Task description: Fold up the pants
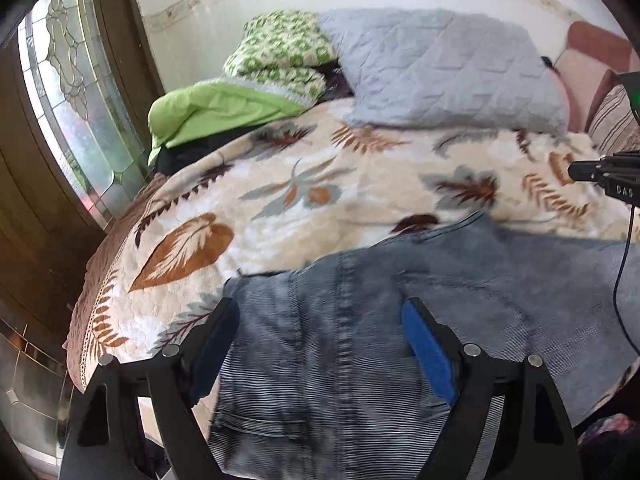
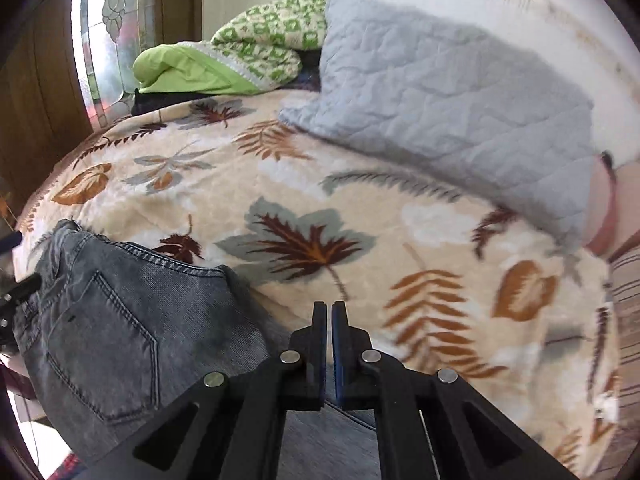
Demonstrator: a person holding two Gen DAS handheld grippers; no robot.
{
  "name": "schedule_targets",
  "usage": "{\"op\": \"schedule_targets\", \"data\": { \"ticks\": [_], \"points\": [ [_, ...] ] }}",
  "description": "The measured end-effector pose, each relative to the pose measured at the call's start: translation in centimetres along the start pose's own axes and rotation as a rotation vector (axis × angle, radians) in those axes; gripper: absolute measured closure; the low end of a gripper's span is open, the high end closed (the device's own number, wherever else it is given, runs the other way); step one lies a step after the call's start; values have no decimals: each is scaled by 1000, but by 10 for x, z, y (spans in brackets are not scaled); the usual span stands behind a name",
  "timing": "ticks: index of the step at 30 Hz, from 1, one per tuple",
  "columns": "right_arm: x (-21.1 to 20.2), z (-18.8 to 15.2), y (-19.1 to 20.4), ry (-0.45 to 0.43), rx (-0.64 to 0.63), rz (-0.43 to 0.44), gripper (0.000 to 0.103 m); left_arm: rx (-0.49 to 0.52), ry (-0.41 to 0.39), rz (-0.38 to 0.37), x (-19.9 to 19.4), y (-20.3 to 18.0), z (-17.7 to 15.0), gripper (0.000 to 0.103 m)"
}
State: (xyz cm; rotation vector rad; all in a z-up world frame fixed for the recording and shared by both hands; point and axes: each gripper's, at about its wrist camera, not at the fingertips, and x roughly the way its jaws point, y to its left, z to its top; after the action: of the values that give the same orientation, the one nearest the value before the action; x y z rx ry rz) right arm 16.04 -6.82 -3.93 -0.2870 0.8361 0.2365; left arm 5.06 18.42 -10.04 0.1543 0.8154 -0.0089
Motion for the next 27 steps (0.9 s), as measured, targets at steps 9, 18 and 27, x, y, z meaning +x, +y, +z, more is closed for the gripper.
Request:
{"op": "schedule_targets", "data": {
  "ticks": [9,18,27],
  "points": [
    [-95,-23,-32,-70,65,-160,99,89,-27,-110,-37,-79,22,18],
    [-155,-53,-70,-132,162,-265,99,149,-33,-179,-54,-130,31,18],
    [-181,-64,-77,-172,185,-318,99,169,-47,-186,-65,-145,32,18]
  ]
}}
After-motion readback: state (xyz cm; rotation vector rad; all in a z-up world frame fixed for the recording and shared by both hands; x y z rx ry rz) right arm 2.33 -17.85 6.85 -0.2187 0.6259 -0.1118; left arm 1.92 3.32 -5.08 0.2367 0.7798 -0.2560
